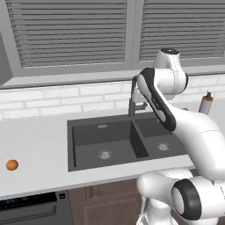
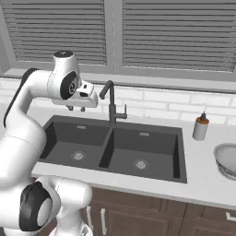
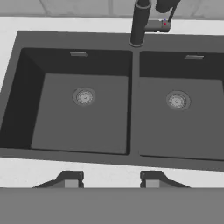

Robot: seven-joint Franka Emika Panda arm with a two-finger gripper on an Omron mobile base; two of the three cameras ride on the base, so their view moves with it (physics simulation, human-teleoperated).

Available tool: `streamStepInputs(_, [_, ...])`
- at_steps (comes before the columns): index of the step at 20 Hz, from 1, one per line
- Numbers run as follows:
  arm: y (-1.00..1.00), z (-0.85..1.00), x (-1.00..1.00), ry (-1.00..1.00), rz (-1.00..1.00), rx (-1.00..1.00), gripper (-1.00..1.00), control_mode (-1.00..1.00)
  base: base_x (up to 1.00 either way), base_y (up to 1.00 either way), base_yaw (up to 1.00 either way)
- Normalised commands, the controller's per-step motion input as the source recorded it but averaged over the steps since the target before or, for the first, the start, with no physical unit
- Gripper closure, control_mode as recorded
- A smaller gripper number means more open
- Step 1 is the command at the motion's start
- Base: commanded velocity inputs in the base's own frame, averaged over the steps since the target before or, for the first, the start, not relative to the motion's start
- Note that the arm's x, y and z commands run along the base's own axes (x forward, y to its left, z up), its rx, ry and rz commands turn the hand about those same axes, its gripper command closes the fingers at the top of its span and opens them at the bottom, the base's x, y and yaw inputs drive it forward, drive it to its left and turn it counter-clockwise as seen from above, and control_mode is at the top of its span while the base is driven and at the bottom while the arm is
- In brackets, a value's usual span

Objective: Put the colander in the sink, put the tangerine in the colander, and turn on the sink faucet and pour water over the colander.

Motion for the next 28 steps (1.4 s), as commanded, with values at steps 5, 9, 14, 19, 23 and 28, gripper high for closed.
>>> streamStepInputs(5, [0.00, 0.00, -0.04, 0.00, 0.00, 0.00, -1.00, -1.00, 0.00, 0.00, 0.00])
streamStepInputs(9, [-0.11, -0.01, -0.09, 0.00, -0.01, 0.00, -1.00, -1.00, 0.00, 0.00, 0.00])
streamStepInputs(14, [-0.81, -0.07, -0.03, 0.00, -0.01, 0.00, -1.00, -1.00, 0.00, 0.00, 0.00])
streamStepInputs(19, [-1.00, -0.09, 0.00, 0.00, 0.00, 0.01, -1.00, -1.00, 0.00, 0.00, 0.00])
streamStepInputs(23, [-1.00, -0.10, 0.00, 0.00, 0.00, 0.00, -1.00, -1.00, 0.00, 0.00, 0.00])
streamStepInputs(28, [-1.00, -0.19, 0.05, 0.05, 0.00, -0.01, -1.00, -1.00, 0.00, 0.00, 0.00])
